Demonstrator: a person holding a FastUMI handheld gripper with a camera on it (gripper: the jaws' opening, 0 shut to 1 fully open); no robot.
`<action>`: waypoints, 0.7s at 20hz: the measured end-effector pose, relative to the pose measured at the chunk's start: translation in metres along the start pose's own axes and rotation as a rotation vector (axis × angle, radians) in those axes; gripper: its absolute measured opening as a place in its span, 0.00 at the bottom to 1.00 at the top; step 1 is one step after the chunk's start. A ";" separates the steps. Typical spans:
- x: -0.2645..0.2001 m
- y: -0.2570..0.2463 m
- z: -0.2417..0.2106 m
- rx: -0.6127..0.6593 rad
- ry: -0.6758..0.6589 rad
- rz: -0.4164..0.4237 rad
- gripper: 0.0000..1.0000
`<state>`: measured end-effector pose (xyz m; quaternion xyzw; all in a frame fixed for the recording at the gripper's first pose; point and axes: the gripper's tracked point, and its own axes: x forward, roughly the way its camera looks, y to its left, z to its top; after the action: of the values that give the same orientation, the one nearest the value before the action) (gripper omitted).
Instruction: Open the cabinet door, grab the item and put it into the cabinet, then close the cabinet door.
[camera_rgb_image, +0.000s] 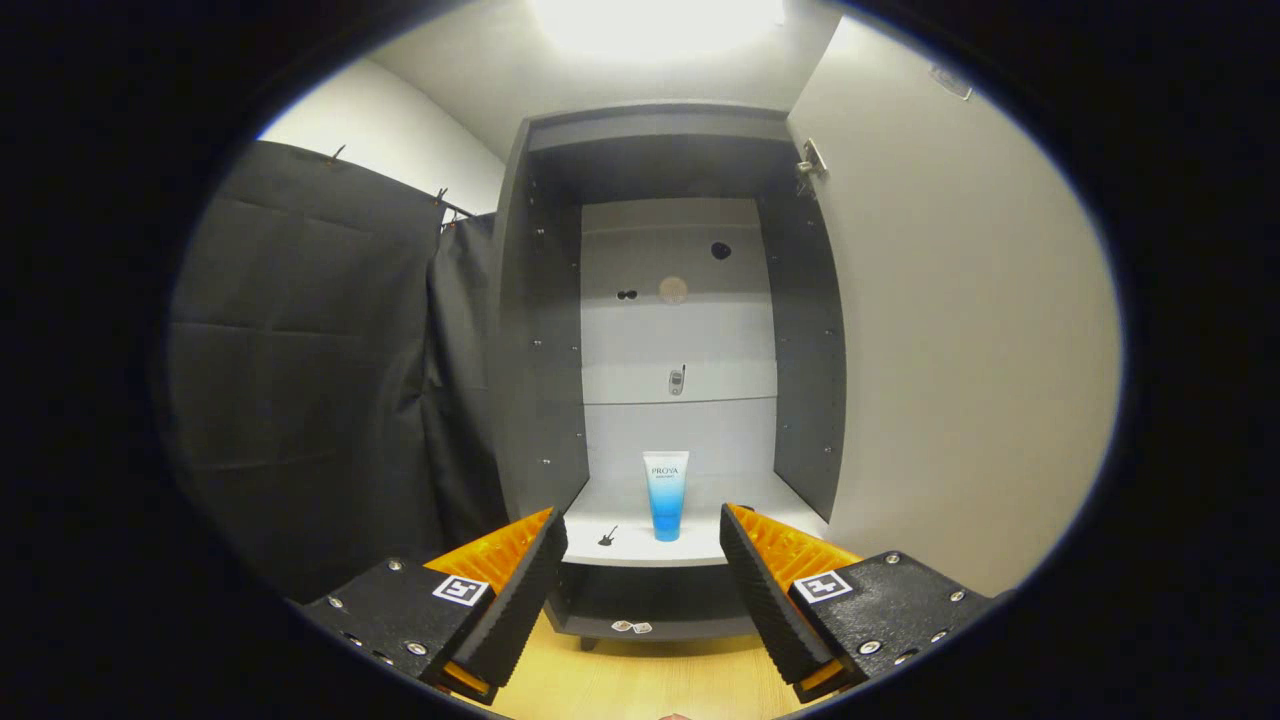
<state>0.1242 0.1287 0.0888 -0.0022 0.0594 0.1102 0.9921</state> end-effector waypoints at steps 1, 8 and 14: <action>-0.011 0.000 -0.002 0.003 -0.004 -0.001 0.95; -0.081 -0.012 -0.005 -0.014 -0.035 -0.023 0.95; -0.132 -0.027 -0.009 0.005 -0.039 -0.041 0.95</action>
<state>0.0015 0.0730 0.0957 0.0012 0.0401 0.0899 0.9951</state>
